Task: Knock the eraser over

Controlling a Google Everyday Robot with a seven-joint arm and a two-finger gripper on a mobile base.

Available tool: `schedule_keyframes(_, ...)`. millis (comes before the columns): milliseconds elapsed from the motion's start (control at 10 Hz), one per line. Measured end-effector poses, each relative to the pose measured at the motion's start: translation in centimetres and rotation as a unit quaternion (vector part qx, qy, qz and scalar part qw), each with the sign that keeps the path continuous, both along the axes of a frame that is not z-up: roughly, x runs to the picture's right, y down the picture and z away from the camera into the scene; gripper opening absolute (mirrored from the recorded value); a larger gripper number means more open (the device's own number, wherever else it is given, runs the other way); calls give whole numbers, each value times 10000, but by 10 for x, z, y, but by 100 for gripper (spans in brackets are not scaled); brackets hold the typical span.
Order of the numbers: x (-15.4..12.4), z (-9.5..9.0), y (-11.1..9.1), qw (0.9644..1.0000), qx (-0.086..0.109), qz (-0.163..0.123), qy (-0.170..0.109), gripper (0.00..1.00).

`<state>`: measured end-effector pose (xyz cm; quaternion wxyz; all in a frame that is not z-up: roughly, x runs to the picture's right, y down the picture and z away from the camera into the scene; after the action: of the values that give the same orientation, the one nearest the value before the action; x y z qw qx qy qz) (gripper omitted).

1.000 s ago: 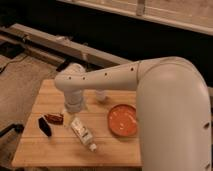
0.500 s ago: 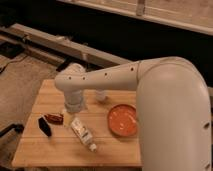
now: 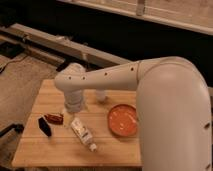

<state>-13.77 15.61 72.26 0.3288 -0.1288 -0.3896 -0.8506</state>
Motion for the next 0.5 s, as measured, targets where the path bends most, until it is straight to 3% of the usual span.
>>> schedule_keyframes(400,0,0,0,10000,-12,-10,-3,80)
schedule_keyframes(500,-3,2,1,9999,-1,-156,39,80)
